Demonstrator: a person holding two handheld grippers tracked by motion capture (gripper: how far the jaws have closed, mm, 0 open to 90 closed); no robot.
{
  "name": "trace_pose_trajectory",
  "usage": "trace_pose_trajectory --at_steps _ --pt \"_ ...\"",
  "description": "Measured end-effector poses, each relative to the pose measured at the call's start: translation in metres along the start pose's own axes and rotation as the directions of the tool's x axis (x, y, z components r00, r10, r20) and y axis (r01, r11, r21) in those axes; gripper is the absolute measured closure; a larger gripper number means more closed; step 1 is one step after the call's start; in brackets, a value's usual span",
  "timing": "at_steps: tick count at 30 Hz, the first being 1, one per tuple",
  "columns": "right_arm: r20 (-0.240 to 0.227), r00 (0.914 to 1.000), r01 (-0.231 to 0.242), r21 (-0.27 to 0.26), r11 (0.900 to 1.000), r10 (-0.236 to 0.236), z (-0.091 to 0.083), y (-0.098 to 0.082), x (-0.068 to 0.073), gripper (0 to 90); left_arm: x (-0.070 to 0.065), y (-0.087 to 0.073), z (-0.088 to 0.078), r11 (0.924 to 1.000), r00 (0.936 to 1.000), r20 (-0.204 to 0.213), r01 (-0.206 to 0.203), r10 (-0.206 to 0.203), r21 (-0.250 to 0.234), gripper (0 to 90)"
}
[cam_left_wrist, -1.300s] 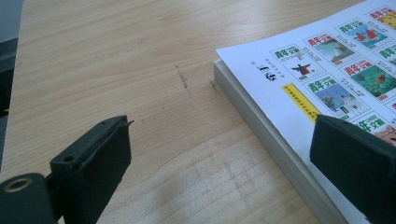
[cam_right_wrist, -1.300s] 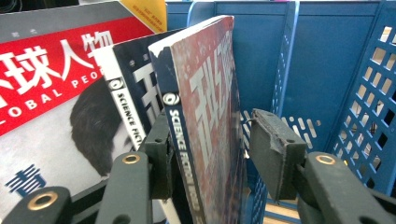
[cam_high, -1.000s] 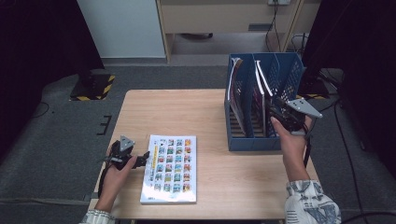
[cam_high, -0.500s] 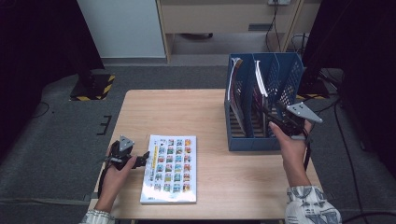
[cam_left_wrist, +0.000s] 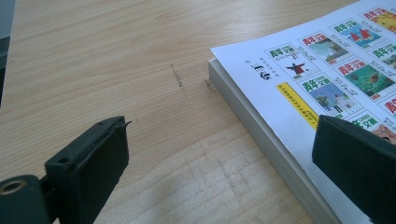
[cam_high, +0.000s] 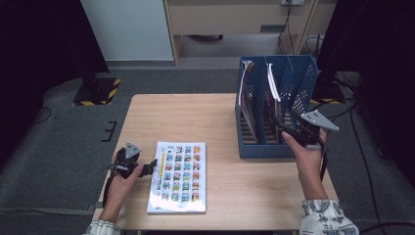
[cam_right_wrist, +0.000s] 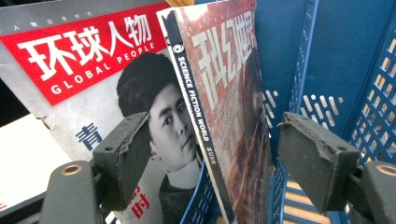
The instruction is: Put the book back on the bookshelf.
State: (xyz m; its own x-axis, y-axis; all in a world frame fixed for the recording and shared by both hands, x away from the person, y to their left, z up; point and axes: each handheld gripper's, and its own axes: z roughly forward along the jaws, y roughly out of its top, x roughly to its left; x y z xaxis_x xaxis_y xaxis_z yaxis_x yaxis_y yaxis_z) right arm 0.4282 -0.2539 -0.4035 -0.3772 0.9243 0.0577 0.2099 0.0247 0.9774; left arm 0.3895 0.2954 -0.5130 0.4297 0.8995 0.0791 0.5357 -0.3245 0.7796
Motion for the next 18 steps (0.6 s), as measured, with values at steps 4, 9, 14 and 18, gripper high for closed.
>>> trace_pose_trajectory --at_steps 4,9,14,18 --pt "-0.024 0.9997 0.003 0.006 1.000 -0.003 -0.0013 -0.0014 0.0010 25.4 -0.0004 -0.0002 0.0006 1.0000 1.0000 0.003 0.000 0.000 0.002 3.6" --pt "-0.043 0.9990 0.011 0.002 1.000 -0.010 -0.0030 -0.0028 0.0034 26.1 -0.0012 0.0001 0.0010 1.0000 1.0000 0.007 0.000 0.000 -0.001 3.6" --pt "-0.042 0.9985 0.036 -0.005 0.999 -0.036 -0.0063 -0.0047 0.0053 29.0 -0.0021 0.0005 0.0013 1.0000 0.9999 0.010 -0.005 0.005 0.001 3.6" --pt "-0.042 0.9987 0.029 -0.009 1.000 -0.029 -0.0080 -0.0062 0.0056 29.1 -0.0029 0.0009 0.0008 1.0000 0.9999 0.012 -0.004 0.004 -0.002 3.6"
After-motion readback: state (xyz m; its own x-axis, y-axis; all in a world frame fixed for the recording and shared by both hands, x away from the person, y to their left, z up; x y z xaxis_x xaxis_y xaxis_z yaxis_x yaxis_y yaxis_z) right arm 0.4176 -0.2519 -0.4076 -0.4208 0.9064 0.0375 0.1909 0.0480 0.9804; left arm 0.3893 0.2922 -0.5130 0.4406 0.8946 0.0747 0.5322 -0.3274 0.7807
